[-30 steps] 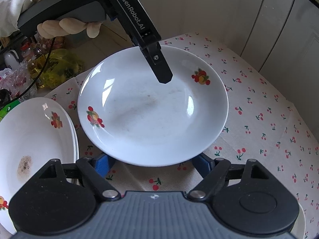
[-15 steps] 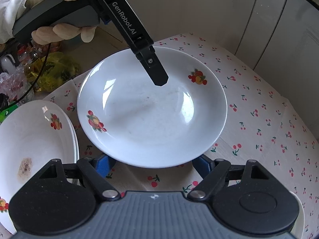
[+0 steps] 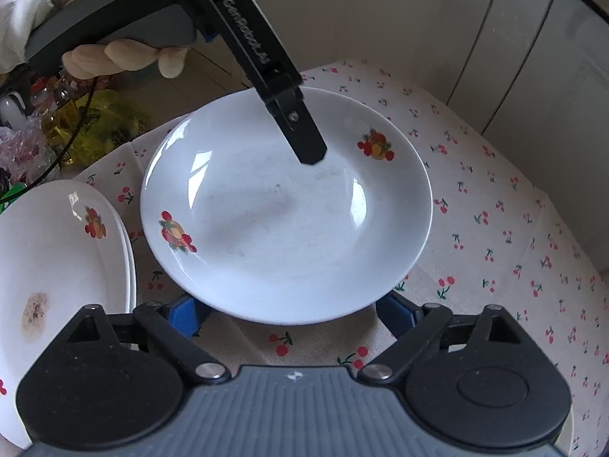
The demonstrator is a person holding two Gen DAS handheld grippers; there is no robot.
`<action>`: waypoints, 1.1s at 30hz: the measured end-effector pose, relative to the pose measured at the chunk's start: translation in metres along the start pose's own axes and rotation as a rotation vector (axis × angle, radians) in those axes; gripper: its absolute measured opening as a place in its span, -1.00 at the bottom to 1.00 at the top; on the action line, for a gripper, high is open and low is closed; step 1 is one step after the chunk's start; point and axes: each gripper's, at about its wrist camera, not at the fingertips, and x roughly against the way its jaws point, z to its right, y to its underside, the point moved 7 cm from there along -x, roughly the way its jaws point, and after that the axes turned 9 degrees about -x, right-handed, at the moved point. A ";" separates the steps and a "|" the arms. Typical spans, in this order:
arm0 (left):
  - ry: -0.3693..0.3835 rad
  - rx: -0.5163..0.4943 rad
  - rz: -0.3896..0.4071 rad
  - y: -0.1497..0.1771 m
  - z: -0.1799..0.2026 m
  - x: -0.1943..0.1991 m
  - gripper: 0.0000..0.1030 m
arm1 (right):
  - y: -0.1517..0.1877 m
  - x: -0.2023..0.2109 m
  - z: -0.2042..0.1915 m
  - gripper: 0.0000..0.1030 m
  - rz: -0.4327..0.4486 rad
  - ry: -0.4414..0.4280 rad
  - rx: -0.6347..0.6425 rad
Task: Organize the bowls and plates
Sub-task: 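Carry the deep fruit-decal plate with the left gripper toward the stacked white plates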
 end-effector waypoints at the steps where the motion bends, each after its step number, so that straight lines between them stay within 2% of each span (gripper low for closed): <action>1: -0.001 -0.001 0.001 0.000 0.001 0.000 0.56 | 0.000 0.000 -0.001 0.85 0.003 0.000 0.005; 13: 0.008 0.001 0.005 0.000 0.004 0.002 0.55 | -0.005 0.013 0.006 0.84 0.039 -0.017 -0.058; 21: 0.015 -0.002 -0.008 0.000 0.005 -0.001 0.54 | 0.001 0.008 0.003 0.84 0.012 0.000 -0.025; 33: 0.008 -0.010 0.003 0.003 0.008 0.001 0.54 | 0.003 0.011 0.001 0.84 0.035 0.031 -0.019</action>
